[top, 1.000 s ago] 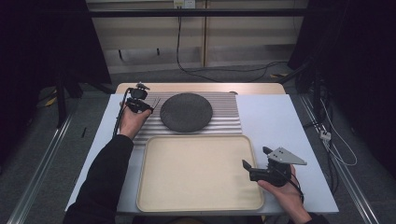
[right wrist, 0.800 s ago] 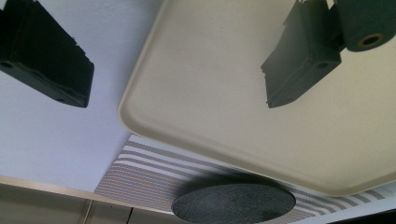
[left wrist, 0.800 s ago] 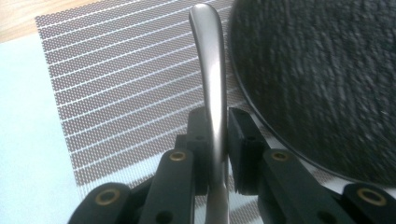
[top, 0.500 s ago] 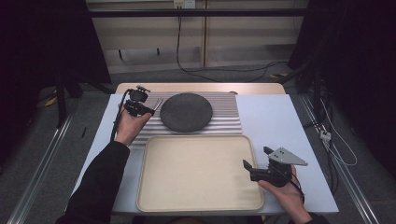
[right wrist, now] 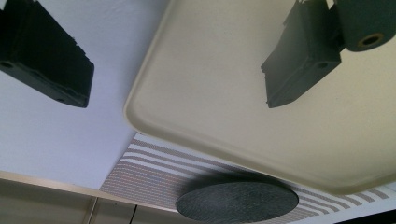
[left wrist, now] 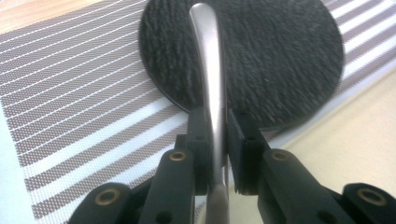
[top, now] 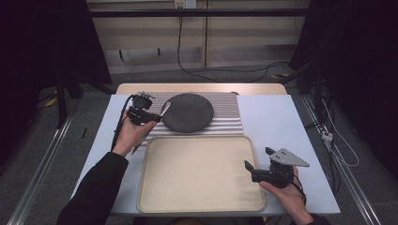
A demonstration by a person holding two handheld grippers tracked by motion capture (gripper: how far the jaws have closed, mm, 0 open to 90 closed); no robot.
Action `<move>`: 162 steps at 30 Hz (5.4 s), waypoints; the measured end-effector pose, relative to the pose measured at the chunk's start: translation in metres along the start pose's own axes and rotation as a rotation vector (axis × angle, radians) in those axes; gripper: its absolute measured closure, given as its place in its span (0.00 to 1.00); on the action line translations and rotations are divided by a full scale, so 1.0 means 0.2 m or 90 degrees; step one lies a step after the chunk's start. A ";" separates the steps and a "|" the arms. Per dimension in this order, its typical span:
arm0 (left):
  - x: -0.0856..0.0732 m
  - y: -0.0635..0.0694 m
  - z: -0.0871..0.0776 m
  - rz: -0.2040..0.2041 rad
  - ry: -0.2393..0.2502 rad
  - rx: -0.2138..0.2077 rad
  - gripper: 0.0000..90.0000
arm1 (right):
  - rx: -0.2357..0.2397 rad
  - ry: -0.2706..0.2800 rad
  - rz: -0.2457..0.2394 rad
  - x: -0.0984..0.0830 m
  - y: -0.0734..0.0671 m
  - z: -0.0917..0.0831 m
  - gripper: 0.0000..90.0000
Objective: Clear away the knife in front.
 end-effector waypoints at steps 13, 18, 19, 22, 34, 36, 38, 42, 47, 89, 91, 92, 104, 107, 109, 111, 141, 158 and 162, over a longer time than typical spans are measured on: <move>-0.10 0.14 -0.08 0.029 -0.001 -0.012 0.89 | 0.000 -0.001 -0.001 0.00 0.00 0.00 0.09; -0.15 0.21 -0.11 0.045 -0.006 -0.024 0.89 | 0.000 -0.001 -0.001 0.00 0.00 0.00 0.09; -0.15 0.22 -0.11 0.046 -0.007 -0.024 0.89 | 0.000 -0.001 -0.001 0.00 0.00 0.00 0.09; -0.17 0.24 -0.12 0.049 -0.010 -0.025 0.89 | 0.000 -0.001 -0.001 0.00 0.00 0.00 0.09; -0.28 0.34 -0.13 0.062 -0.034 -0.034 0.89 | 0.003 -0.002 -0.003 0.00 0.00 0.00 0.09; -0.30 0.35 -0.11 0.053 -0.038 -0.042 0.89 | 0.003 -0.002 -0.002 0.00 0.00 0.00 0.09; -0.31 0.36 -0.09 0.060 -0.046 -0.040 0.89 | 0.003 -0.003 -0.003 0.00 0.00 0.00 0.09; -0.33 0.40 -0.07 0.065 -0.055 -0.043 0.89 | 0.003 -0.005 -0.001 0.00 0.00 0.01 0.09; -0.35 0.43 -0.06 0.069 -0.068 -0.045 0.89 | 0.001 -0.002 -0.001 0.00 0.00 0.00 0.09; -0.47 0.48 -0.07 0.075 -0.022 -0.073 0.63 | 0.003 -0.004 -0.007 0.00 -0.01 0.00 0.10; -0.46 0.48 -0.08 0.079 0.003 -0.059 0.53 | 0.004 -0.004 -0.005 0.00 0.00 0.01 0.10; -0.45 0.47 -0.08 0.082 0.012 -0.052 0.48 | 0.005 -0.004 -0.005 0.00 -0.01 0.01 0.10; -0.40 0.55 -0.08 0.109 0.052 -0.099 0.22 | 0.008 -0.004 -0.001 -0.01 0.00 0.00 0.10; -0.41 0.57 -0.07 0.121 0.048 -0.125 0.27 | 0.008 -0.004 -0.002 0.00 0.00 0.00 0.10; -0.41 0.58 -0.06 0.121 0.052 -0.125 0.36 | 0.010 -0.005 -0.004 0.00 -0.01 0.01 0.10; -0.41 0.58 -0.06 0.122 0.056 -0.119 0.56 | 0.011 -0.008 -0.006 0.00 -0.01 0.02 0.10; -0.46 0.52 0.01 0.143 0.002 -0.114 1.00 | 0.014 -0.009 -0.007 0.00 -0.02 0.02 0.09; -0.48 0.48 -0.01 0.147 -0.006 -0.100 1.00 | 0.014 -0.007 -0.008 0.01 -0.02 0.02 0.09; -0.49 0.46 -0.02 0.151 -0.007 -0.092 1.00 | 0.014 -0.008 -0.008 0.01 -0.02 0.02 0.09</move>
Point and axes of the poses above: each handheld gripper's, and its own axes: z roughly forward along the jaws, x roughly out of its top, y roughly to its right, the point moved 5 cm from there along z, roughly forward along the jaws, and after that the axes turned 13 degrees about x, right-handed, at the moved point
